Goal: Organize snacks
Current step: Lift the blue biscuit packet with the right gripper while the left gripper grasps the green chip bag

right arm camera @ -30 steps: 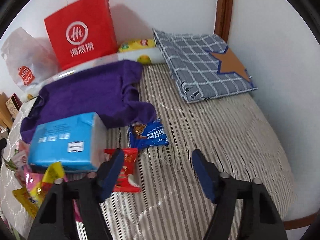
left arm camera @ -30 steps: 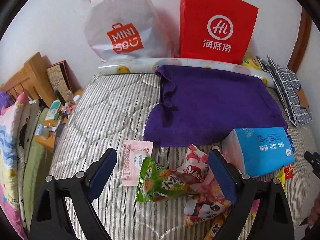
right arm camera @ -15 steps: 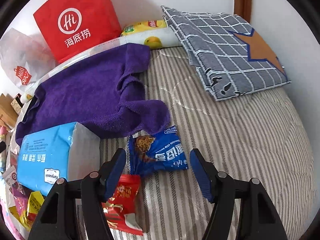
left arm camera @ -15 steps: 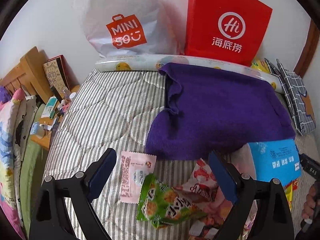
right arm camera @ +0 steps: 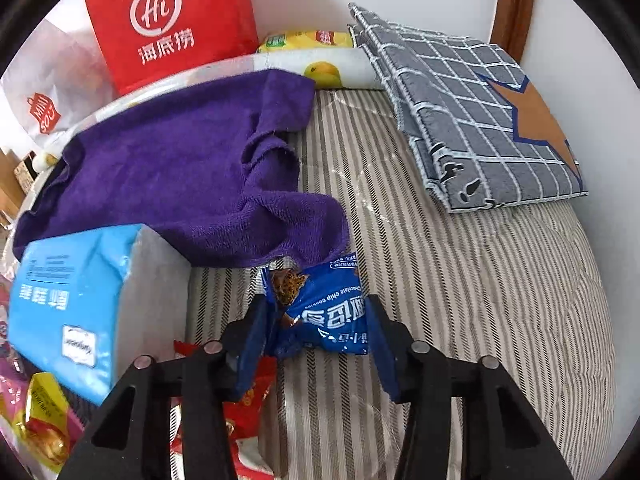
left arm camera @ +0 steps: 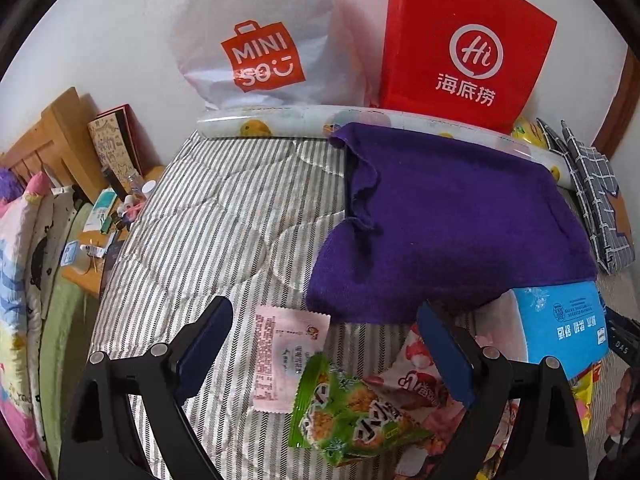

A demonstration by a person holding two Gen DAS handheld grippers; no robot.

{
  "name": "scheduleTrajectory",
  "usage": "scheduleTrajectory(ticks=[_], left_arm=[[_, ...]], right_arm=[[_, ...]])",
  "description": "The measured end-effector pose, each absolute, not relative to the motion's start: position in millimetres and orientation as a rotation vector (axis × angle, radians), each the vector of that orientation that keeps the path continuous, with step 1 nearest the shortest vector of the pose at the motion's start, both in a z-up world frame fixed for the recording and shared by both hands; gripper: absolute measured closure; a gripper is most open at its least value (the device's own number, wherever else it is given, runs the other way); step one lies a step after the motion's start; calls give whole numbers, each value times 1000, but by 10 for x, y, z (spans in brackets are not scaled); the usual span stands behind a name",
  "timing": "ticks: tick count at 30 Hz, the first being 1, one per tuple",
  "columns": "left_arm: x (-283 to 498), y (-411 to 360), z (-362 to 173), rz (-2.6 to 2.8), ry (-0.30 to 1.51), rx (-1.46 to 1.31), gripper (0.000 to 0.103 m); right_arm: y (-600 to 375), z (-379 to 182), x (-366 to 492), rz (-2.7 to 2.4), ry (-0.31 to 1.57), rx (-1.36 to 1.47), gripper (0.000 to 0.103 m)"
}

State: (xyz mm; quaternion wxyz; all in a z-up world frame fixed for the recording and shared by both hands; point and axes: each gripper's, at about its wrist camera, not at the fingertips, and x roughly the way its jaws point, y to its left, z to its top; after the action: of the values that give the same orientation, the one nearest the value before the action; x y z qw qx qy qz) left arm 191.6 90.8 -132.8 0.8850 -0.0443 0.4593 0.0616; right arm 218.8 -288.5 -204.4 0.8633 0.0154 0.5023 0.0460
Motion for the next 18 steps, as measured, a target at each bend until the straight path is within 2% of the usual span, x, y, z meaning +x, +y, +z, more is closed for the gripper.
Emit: scheduleTrajectory(ticks=[12, 18], left_arm=[[1656, 1112, -1270, 108, 972, -115, 10], [1567, 958, -1404, 37, 1012, -121, 10]], right_arm=[[-2844, -1541, 1926, 57, 950, 81, 58], [-2702, -1443, 1748, 72, 939, 87, 58]])
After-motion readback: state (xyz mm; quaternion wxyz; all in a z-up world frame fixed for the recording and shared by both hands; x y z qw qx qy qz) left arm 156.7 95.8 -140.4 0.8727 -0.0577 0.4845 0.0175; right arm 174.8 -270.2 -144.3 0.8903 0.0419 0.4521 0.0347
